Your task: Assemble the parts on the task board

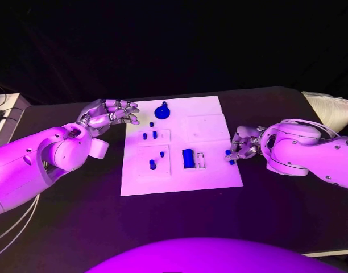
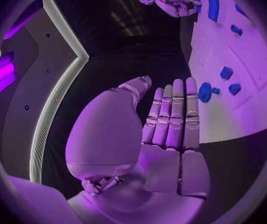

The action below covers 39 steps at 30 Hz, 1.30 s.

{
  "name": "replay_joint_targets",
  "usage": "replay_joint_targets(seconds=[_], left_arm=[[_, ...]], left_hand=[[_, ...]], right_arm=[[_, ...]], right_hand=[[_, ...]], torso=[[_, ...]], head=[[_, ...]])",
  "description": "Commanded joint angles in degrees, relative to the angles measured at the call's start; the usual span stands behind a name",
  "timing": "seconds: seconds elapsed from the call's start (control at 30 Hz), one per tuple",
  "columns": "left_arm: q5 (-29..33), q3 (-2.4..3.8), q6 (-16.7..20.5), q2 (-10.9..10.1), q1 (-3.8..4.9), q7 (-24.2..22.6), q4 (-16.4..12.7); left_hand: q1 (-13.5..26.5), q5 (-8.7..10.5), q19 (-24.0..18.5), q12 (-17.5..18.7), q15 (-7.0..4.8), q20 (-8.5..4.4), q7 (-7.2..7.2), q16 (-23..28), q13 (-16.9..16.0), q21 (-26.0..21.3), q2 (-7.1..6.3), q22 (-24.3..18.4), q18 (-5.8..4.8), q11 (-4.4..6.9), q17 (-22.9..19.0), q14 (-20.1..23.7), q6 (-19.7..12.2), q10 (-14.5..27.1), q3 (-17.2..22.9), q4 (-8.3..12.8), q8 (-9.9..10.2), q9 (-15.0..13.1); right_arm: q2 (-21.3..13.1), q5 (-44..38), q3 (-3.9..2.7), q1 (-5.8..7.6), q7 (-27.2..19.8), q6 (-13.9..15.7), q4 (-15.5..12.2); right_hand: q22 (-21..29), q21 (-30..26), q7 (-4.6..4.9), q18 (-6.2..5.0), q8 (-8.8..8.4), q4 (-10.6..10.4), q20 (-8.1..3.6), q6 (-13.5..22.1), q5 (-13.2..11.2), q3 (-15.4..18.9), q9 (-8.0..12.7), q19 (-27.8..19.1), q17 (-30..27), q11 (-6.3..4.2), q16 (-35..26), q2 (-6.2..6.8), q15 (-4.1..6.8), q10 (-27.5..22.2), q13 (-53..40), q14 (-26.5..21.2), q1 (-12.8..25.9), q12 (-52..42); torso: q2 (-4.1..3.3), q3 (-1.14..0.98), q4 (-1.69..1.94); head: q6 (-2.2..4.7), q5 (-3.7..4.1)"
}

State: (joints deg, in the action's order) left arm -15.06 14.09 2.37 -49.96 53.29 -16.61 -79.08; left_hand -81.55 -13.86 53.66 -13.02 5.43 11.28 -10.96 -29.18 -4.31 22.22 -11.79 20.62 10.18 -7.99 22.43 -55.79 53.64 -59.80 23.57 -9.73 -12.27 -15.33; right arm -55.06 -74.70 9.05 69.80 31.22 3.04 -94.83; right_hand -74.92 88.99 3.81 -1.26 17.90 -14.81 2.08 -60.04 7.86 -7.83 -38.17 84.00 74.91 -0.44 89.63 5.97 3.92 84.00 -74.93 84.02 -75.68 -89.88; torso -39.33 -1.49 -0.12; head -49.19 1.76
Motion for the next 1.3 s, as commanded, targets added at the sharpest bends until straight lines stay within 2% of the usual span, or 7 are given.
replay_joint_targets(seconds=[0.03,0.3,0.43,0.53,0.73,0.97,1.3], left_arm=[[0.39,0.03,-1.0,0.1,0.0,-0.71,-0.12],[0.39,0.03,-0.99,0.11,0.0,-0.67,-0.12],[0.39,0.03,-0.97,0.09,0.0,-0.65,-0.12],[0.39,0.03,-0.98,0.08,0.0,-0.64,-0.12],[0.39,0.03,-1.0,0.05,0.0,-0.57,-0.09],[0.41,0.03,-1.17,0.06,-0.01,-0.36,-0.07],[0.42,0.03,-1.25,0.04,-0.01,-0.27,-0.18]], left_hand=[[0.22,0.27,0.19,0.02,0.07,0.16,0.06,-0.32,-0.1,-0.23,0.21,-0.08,0.23,-0.15,0.07,0.37,-0.34,-0.16,-0.02,-0.47,0.19,0.03],[0.11,0.26,0.27,0.02,0.06,0.16,0.06,-0.36,-0.1,-0.3,0.23,-0.13,0.24,-0.15,0.12,0.39,-0.34,-0.14,-0.01,-0.45,0.18,0.02],[0.0,0.26,0.34,0.01,0.06,0.16,0.06,-0.41,-0.1,-0.36,0.25,-0.19,0.25,-0.15,0.16,0.42,-0.34,-0.12,-0.01,-0.43,0.18,0.02],[0.0,0.26,0.34,0.01,0.06,0.16,0.06,-0.41,-0.1,-0.36,0.25,-0.19,0.25,-0.15,0.16,0.42,-0.34,-0.12,-0.01,-0.43,0.18,0.02],[-0.1,0.25,0.4,0.01,0.05,0.16,0.05,-0.45,-0.11,-0.42,0.27,-0.24,0.26,-0.15,0.2,0.45,-0.33,-0.11,0.0,-0.42,0.17,0.02],[-0.14,0.25,0.44,0.01,0.05,0.16,0.02,-0.47,-0.11,-0.46,0.27,-0.28,0.26,-0.16,0.22,0.47,-0.36,-0.1,0.0,-0.43,0.18,0.02],[-0.26,0.2,0.52,0.03,0.06,0.15,-0.02,-0.51,-0.1,-0.55,0.33,-0.35,0.26,-0.19,0.27,0.53,-0.38,-0.05,0.02,-0.43,0.18,0.02]], right_arm=[[0.37,-2.76,0.33,-0.59,0.5,-0.81,-0.04],[0.56,-3.39,0.37,-0.79,0.52,-0.97,-0.31],[0.52,-3.33,0.38,-0.93,0.46,0.1,-0.64],[0.42,-2.72,0.37,-0.98,0.44,1.54,-0.91],[-0.36,1.05,0.25,-0.77,0.33,5.31,-2.64],[-0.21,7.5,0.05,0.74,0.2,9.36,-5.35],[2.93,12.58,0.25,0.94,0.3,10.13,-5.25]], right_hand=[[-14.83,0.03,-0.23,1.07,-1.11,0.9,-0.46,0.71,2.02,-2.27,0.16,5.81,15.09,-0.29,0.37,0.77,0.46,6.0,-15.07,5.98,-2.88,-0.12],[-14.85,0.11,0.04,1.09,-2.36,2.07,-0.38,0.02,7.89,-8.82,0.64,5.82,15.09,-0.08,0.37,3.92,0.3,6.0,-15.07,5.98,-5.67,-0.12],[-14.85,0.11,0.17,1.08,-2.76,3.03,-0.31,-0.42,12.92,-13.18,0.54,5.82,15.09,0.0,0.37,5.32,0.23,6.0,-15.07,5.98,-5.38,-0.12],[-14.86,0.15,0.26,1.09,-2.85,3.7,-0.27,-0.48,15.45,-15.44,0.26,5.83,15.09,0.08,0.37,5.99,0.16,6.0,-15.07,5.98,-4.41,-0.12],[-14.88,0.25,0.2,1.11,-2.79,3.65,-0.26,-0.55,16.37,-16.57,-0.05,5.85,15.09,0.03,0.37,6.17,0.18,6.0,-15.07,5.98,-2.9,-0.12],[-14.94,0.47,-0.05,1.15,-2.6,2.83,-0.35,-0.69,16.74,-17.64,-0.55,5.89,15.09,-0.15,0.37,6.13,0.32,6.0,-15.07,5.98,0.08,-0.12],[-14.89,0.26,-0.35,1.11,-2.24,2.29,-0.48,-1.07,15.86,-18.29,-1.0,5.85,15.09,-0.39,0.37,5.82,0.51,6.0,-15.07,5.98,1.94,-0.12]], torso=[[0.02,0.04,0.01],[0.05,0.11,0.03],[0.01,0.06,0.04],[0.02,0.04,0.03],[0.03,0.01,-0.03],[0.0,0.03,-0.05],[0.01,0.13,0.06]], head=[[-0.09,0.11],[-0.06,0.2],[-0.04,0.22],[-0.01,0.15],[-0.06,-0.1],[-0.03,0.01],[-0.1,0.1]])
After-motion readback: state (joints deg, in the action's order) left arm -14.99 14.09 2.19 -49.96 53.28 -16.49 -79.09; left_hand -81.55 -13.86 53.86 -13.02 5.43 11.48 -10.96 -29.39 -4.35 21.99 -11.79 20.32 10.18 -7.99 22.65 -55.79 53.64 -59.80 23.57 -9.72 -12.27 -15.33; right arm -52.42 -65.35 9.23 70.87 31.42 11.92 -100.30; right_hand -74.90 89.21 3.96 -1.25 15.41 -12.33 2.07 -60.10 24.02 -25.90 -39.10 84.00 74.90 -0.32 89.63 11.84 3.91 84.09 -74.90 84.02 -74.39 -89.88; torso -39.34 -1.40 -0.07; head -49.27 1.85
